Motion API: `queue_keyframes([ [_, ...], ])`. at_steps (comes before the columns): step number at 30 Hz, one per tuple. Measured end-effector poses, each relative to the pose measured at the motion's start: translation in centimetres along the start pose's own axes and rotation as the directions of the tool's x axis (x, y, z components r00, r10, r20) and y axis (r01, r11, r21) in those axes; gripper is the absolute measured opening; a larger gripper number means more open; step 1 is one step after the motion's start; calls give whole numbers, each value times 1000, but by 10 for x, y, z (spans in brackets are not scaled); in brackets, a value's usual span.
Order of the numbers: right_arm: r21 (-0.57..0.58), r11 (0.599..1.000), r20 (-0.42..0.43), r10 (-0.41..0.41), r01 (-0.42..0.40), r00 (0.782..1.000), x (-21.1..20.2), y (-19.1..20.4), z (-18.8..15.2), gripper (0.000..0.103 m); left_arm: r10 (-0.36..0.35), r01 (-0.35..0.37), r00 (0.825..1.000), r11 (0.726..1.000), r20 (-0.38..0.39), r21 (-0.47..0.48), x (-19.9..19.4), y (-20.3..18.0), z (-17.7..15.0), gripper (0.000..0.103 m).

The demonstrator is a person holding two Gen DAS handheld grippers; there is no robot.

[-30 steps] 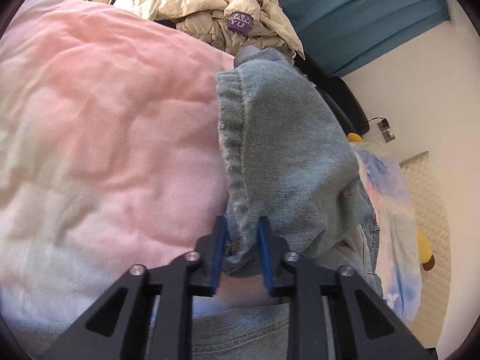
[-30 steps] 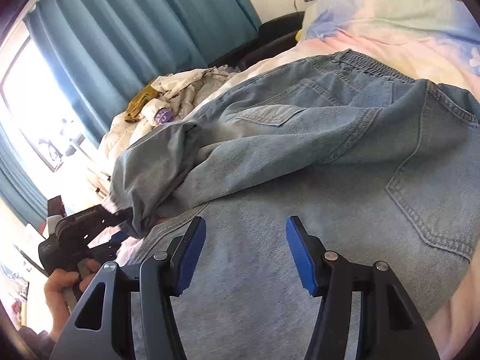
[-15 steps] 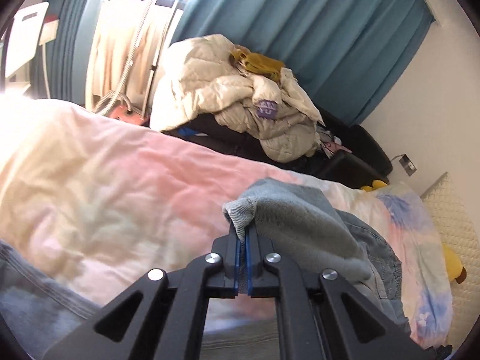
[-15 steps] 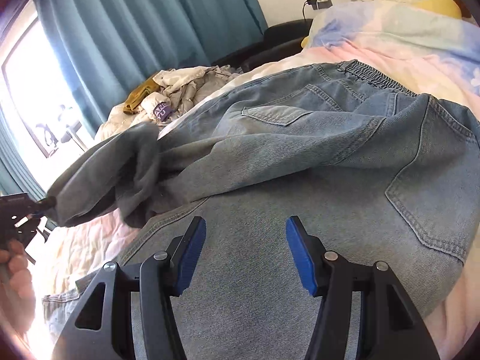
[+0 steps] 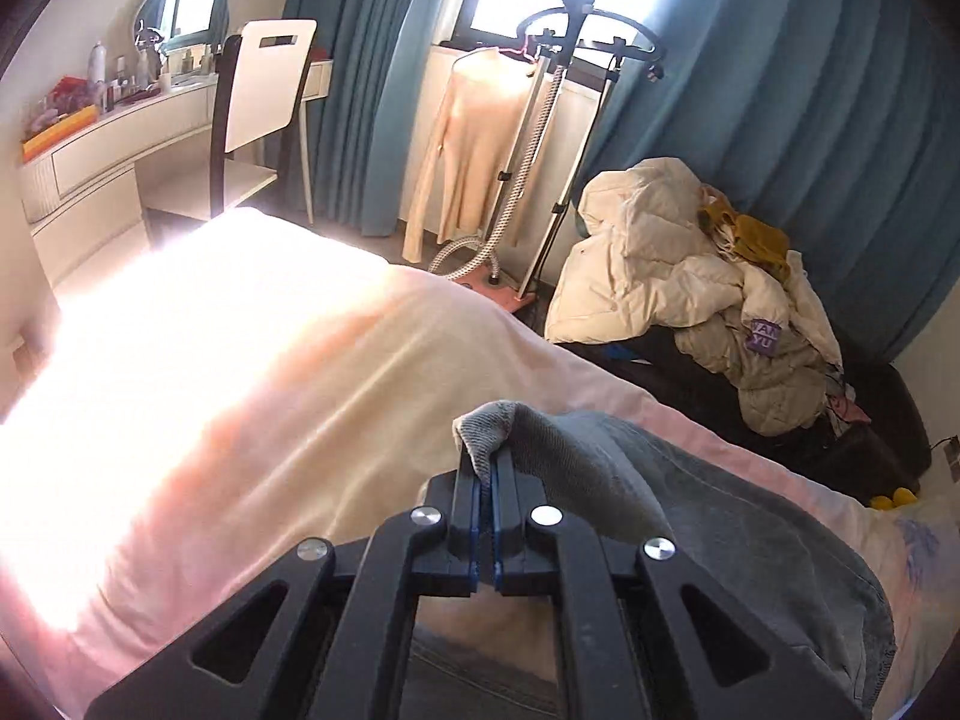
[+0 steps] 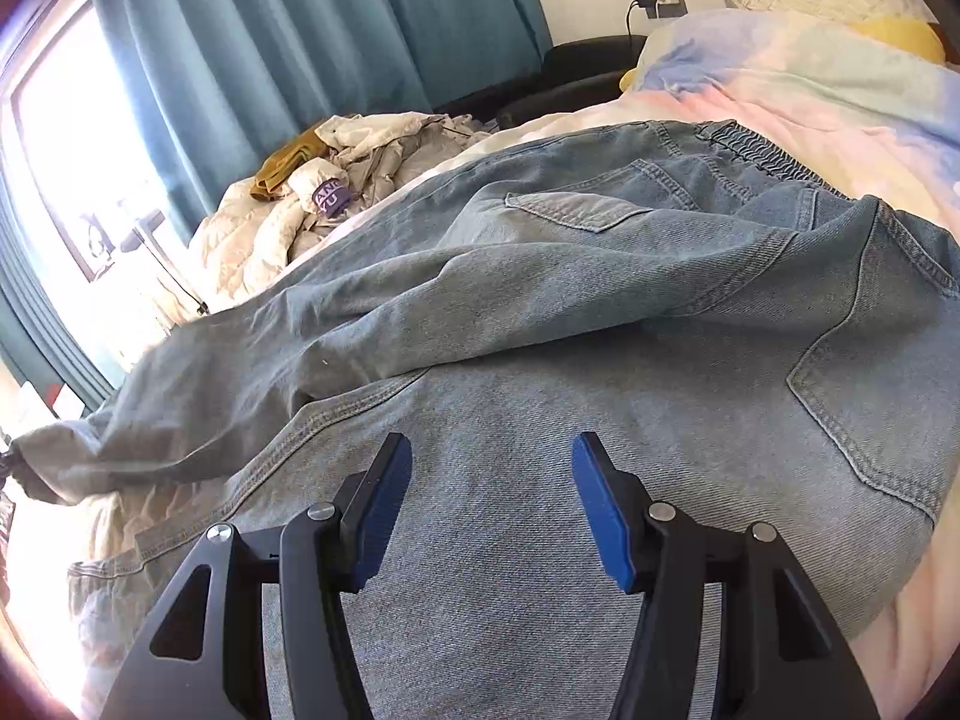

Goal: Fold clothes

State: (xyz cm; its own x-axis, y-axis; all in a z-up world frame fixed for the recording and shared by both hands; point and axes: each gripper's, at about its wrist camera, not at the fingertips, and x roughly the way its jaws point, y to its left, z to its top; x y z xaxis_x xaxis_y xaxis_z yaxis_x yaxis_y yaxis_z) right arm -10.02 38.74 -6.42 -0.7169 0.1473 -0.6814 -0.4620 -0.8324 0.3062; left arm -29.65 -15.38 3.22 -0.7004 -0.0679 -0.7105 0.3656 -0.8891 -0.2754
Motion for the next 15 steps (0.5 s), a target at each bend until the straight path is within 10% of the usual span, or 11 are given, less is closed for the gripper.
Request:
queue_keyframes([
  [9,-115,993,-21,13,-15,1000,8,25,-8,56,26,-35,988,998,-154,-55,52,56,-32,4],
  [15,-180,983,-38,18,-24,999,12,43,-14,56,-159,105,954,971,-256,-215,54,84,-50,12],
])
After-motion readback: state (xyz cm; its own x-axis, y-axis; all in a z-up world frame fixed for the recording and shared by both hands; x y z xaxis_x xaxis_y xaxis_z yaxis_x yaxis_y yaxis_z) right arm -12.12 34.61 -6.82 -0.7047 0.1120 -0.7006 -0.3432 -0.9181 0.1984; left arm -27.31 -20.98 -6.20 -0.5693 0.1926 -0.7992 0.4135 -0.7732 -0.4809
